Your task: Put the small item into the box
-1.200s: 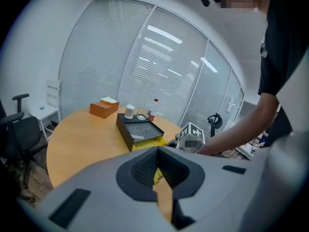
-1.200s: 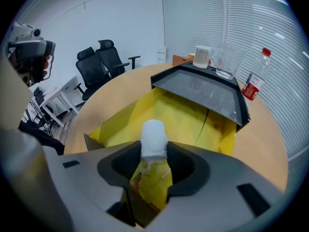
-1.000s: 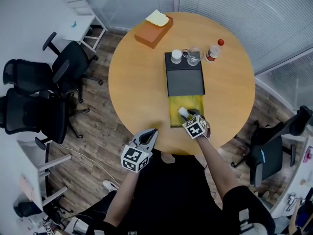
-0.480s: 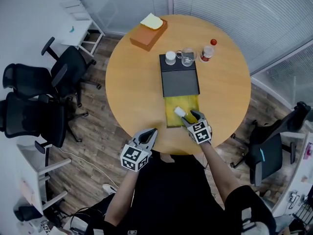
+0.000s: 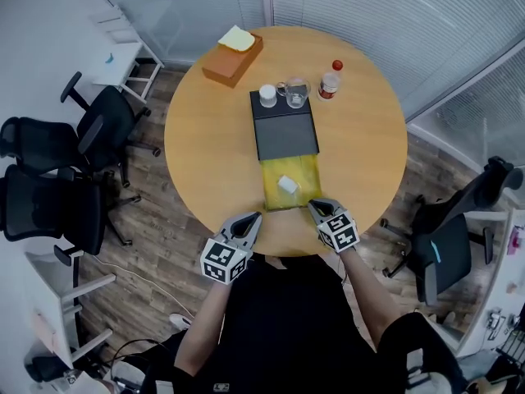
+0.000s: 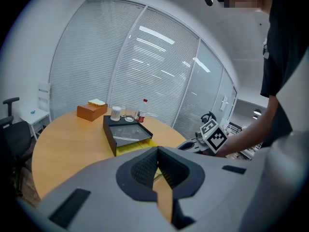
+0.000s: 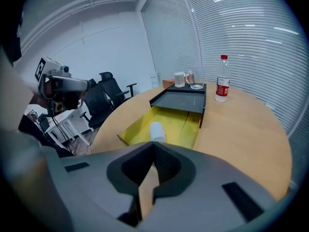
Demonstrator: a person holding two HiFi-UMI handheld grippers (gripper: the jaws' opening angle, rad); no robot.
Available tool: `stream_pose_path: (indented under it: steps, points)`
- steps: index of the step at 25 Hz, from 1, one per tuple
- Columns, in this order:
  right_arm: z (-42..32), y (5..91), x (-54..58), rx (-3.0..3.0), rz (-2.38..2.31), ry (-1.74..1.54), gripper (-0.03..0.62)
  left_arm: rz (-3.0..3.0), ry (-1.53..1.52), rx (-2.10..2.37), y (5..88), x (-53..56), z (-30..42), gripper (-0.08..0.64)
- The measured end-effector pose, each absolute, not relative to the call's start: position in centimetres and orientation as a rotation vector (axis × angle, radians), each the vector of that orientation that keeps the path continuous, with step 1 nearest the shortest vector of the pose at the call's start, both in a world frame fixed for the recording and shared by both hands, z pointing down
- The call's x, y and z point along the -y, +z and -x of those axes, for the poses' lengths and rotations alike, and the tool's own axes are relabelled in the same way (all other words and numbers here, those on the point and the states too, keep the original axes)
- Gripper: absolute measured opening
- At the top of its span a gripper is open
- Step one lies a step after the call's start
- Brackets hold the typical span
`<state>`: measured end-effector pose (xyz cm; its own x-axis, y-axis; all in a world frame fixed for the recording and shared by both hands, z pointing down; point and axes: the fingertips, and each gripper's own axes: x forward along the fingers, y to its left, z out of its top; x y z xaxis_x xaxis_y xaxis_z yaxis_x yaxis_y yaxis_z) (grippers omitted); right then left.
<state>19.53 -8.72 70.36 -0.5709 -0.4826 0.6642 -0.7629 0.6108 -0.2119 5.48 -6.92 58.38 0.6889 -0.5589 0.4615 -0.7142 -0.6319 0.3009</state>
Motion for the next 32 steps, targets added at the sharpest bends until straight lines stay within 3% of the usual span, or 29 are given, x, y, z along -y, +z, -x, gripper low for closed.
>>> stream_pose_path:
  steps: [14, 32]
  points:
    - [-19.8, 62.9, 7.5, 2.464, -0.925, 0.452, 0.005, -2.412, 0.480, 0.928, 60.5, 5.1, -7.8, 0.006]
    - [-19.5, 63.3, 7.9, 2.454, -0.896, 0.438, 0.005, -2.415, 0.493, 0.935, 60.7, 6.5, -7.8, 0.006]
